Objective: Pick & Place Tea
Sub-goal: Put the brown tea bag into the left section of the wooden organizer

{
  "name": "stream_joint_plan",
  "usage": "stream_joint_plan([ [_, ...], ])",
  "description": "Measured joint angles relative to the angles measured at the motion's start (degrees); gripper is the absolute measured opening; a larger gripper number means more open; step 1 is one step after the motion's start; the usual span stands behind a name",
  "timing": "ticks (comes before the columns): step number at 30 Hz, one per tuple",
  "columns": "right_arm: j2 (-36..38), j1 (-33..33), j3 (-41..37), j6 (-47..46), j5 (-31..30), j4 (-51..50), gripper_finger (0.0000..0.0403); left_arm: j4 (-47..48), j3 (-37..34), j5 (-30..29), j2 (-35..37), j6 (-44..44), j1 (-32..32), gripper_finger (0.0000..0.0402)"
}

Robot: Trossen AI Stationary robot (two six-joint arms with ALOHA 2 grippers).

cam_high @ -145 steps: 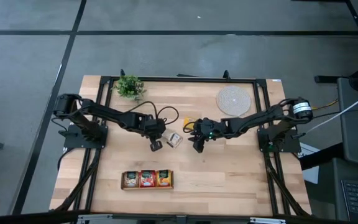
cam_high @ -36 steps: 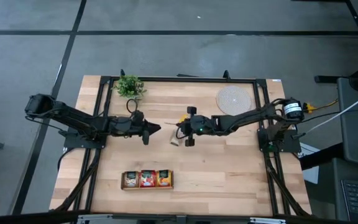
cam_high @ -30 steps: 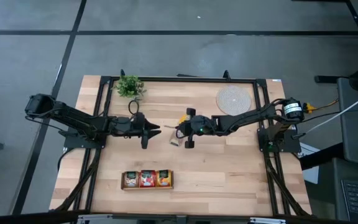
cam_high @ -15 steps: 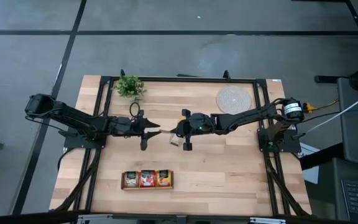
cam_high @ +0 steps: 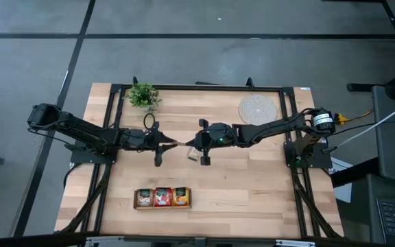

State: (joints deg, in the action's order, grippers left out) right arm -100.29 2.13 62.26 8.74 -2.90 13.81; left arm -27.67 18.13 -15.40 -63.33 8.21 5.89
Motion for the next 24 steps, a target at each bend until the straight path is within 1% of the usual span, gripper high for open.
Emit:
stream_joint_plan([
  [3, 0.00, -0.03, 0.00, -1.08, -0.04, 0.14, 0.0006, 0.66, 0.02, 0.13, 0.01, -0.02, 0.02, 0.0023],
  [4, 0.00, -0.04, 0.00, -1.29, -0.04, 0.14, 0.0006, 0.78, 0.02, 0.11, 0.02, -0.02, 0.02, 0.0015],
  [7, 0.00, -0.04, 0.00, -4.47, -1.04, 0.16, 0.0007, 0.81, 0.02, 0.02, 0.02, -1.30, 0.09, 0.0014],
  [9, 0.00, 0.01, 0.00, -8.33, -4.18, 0.09, 0.0013, 0.81, 0.04, -0.15, 0.02, -3.19, 0.07, 0.0013],
  [11, 0.00, 0.02, 0.04, -10.86, -6.08, -1.00, 0.0028, 1.17, 0.04, -0.48, 0.02, -5.21, 0.09, 0.0009],
  [15, 0.00, -0.11, 0.04, -14.96, -6.44, -4.97, 0.0072, 2.61, 0.04, -1.38, 0.02, -9.15, 0.41, 0.0009],
  [17, 0.00, -0.36, 0.05, -17.47, -6.48, -7.52, 0.0097, 3.55, 0.04, -3.99, 0.02, -11.78, 1.46, 0.0009],
  [20, 0.00, -0.90, 0.04, -21.59, -6.34, -9.35, 0.0133, 4.63, 0.04, -10.19, 0.02, -18.48, 4.28, 0.0008],
  [22, 0.00, -1.40, 0.05, -23.95, -4.25, -9.34, 0.0153, 4.93, 0.04, -15.57, 0.02, -24.05, 6.64, 0.0008],
  [24, 0.00, -1.98, 0.04, -26.55, -0.62, -8.11, 0.0171, 5.24, 0.04, -20.98, 0.02, -29.72, 8.90, 0.0009],
])
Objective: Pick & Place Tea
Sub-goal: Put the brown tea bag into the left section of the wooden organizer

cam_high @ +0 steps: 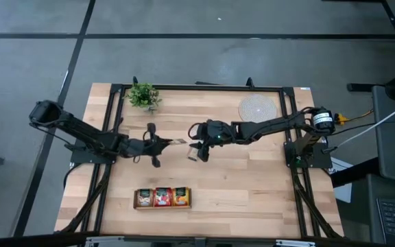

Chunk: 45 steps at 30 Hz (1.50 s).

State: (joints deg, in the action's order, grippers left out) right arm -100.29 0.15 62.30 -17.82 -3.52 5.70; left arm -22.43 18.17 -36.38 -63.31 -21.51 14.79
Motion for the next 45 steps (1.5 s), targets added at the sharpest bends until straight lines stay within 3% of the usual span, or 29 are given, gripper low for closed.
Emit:
stream_joint_plan([
  [7, 0.00, -3.12, 0.00, -9.46, 15.18, 8.91, 0.0210, -0.08, 0.00, -16.43, 0.00, -16.91, 5.48, 0.0009],
  [13, 0.00, -5.66, 0.00, -17.12, 21.69, 13.88, 0.0219, -3.19, 0.00, -23.51, 0.00, -32.27, 6.64, 0.0010],
  [22, 0.00, -8.15, 0.00, -24.99, 23.17, 15.51, 0.0220, -11.59, 0.00, -24.59, 0.00, -50.28, 6.33, 0.0011],
  [28, -0.02, -9.59, 0.00, -25.67, 23.27, 15.57, 0.0220, -16.67, 0.00, -24.51, -0.02, -57.06, 6.33, 0.0012],
  [37, -0.02, -10.30, 0.00, -25.69, 23.16, 18.80, 0.0219, -19.95, 0.72, -19.94, -0.14, -61.29, 5.76, 0.0012],
  [41, -0.02, -10.28, 0.00, -25.68, 23.20, 20.19, 0.0198, -19.81, 1.75, -18.52, -0.37, -61.77, 4.36, 0.0012],
  [45, -0.02, -10.28, 0.00, -25.60, 23.20, 20.27, 0.0150, -19.81, 2.77, -16.02, -0.37, -61.79, 3.05, 0.0012],
])
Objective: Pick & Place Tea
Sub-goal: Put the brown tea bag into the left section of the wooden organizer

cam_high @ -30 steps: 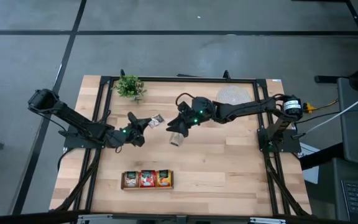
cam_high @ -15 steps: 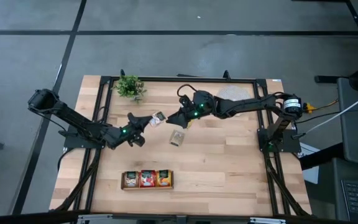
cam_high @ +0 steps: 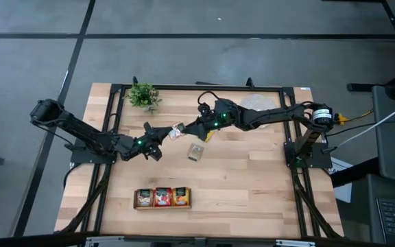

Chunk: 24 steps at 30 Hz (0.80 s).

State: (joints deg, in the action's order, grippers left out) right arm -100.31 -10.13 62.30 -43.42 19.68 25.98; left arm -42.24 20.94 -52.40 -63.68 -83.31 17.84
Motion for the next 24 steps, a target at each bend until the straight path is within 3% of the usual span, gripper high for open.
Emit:
stream_joint_plan([
  [6, 0.00, 0.00, -0.01, 1.66, 0.19, 0.06, 0.0050, 0.29, 0.36, 0.02, -0.02, 0.99, -1.11, 0.0014],
  [9, 0.00, 0.00, 0.00, 3.17, 0.96, 0.07, 0.0010, 0.64, 0.36, 0.28, -0.02, 6.46, -1.07, 0.0021],
  [18, -0.02, 0.00, 0.00, 6.11, 1.11, -1.07, 0.0006, 5.50, 0.36, 0.69, -0.01, 36.45, -1.13, 0.0034],
  [24, -0.09, -0.02, -0.09, 9.36, 1.29, -4.94, 0.0004, 16.36, 0.38, 9.11, 0.00, 63.70, -3.14, 0.0032],
])
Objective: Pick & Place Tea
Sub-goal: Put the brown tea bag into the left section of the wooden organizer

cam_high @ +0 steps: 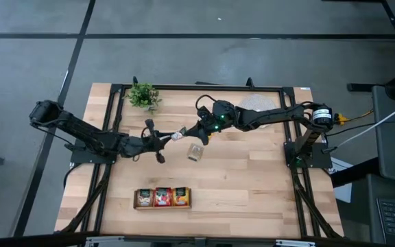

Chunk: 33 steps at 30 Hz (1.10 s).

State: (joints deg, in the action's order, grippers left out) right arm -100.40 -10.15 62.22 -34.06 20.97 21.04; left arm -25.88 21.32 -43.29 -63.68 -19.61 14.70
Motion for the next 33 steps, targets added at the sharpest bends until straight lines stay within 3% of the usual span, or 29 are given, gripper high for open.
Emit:
stream_joint_plan([
  [5, 0.00, -0.09, 0.00, 2.57, -0.31, -5.01, 0.0002, 6.51, 0.00, 7.91, 0.00, 15.84, -3.92, 0.0036],
  [18, 0.00, -0.05, 0.00, 12.41, 0.07, -18.52, 0.0001, 8.10, -0.04, 23.65, 0.20, 34.13, -11.59, 0.0049],
  [23, 0.00, 0.53, 0.00, 17.19, 0.11, -21.39, 0.0001, 8.23, -0.04, 32.29, 0.20, 41.53, -15.93, 0.0073],
  [33, 0.02, 3.78, 0.00, 24.43, -2.95, -16.71, 0.0000, 0.03, -0.04, 47.72, 0.20, 53.33, -23.57, 0.0139],
])
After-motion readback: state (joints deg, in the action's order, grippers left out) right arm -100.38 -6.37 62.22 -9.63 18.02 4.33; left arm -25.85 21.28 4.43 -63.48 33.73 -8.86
